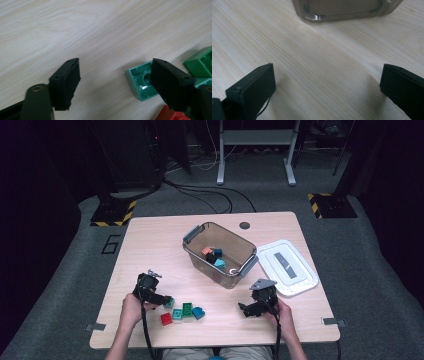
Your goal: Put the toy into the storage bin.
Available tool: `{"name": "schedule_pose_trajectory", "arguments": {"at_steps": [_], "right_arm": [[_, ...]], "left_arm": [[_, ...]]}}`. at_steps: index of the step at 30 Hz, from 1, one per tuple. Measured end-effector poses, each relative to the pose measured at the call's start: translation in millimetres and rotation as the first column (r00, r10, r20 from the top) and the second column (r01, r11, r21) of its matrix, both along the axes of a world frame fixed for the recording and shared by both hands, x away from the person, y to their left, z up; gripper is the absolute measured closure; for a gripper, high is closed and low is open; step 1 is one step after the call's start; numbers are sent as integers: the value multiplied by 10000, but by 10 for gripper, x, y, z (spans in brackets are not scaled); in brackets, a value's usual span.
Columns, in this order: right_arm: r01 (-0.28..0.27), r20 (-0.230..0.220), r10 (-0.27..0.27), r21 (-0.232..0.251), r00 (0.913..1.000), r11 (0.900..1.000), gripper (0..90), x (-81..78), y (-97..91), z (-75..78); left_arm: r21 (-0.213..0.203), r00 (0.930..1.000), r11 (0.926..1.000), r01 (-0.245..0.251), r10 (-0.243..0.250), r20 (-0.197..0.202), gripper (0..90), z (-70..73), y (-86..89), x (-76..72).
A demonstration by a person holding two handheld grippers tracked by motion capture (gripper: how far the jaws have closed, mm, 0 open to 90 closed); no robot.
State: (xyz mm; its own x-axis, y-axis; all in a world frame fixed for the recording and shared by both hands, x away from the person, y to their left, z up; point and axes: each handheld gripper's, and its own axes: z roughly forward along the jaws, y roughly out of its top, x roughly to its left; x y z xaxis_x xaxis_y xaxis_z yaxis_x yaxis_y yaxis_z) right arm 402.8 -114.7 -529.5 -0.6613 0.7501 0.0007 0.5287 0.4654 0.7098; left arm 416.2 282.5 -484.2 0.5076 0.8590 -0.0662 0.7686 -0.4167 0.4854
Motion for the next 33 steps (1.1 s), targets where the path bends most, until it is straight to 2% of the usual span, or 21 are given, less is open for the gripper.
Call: {"name": "schedule_pose_trajectory", "arguments": {"at_steps": [4,7,10,11,15,21,25,33], "right_arm": [[12,-11,-12,1,10000,10000,0,-1,0,1],[5,-2,-5,0,10000,10000,0,0,0,0],[6,-3,-6,1,10000,10000,0,-1,0,0],[3,-3,-3,1,10000,10000,0,0,0,0],[5,-4,-5,2,10000,10000,0,0,0,0],[5,-3,-5,0,10000,10000,0,-1,0,0],[9,-6,-9,2,10000,10000,0,-1,0,0],[12,-11,-12,3,10000,10000,0,-1,1,1]], "left_arm": [[158,9994,9993,328,-326,-124,141,15,-93,-34],[337,9993,9992,229,-219,-290,81,-33,-110,-9],[449,9984,9988,209,-185,-525,78,-72,-106,-2],[428,9987,9988,219,-199,-473,101,-87,-108,-9],[440,9975,9973,582,-563,-435,388,-106,-114,-42],[487,9970,9960,754,-745,-201,561,-95,-137,-56],[489,9968,9957,793,-793,-10,583,-75,-149,-62],[459,9952,9947,916,-931,316,585,53,-160,-52]]}}
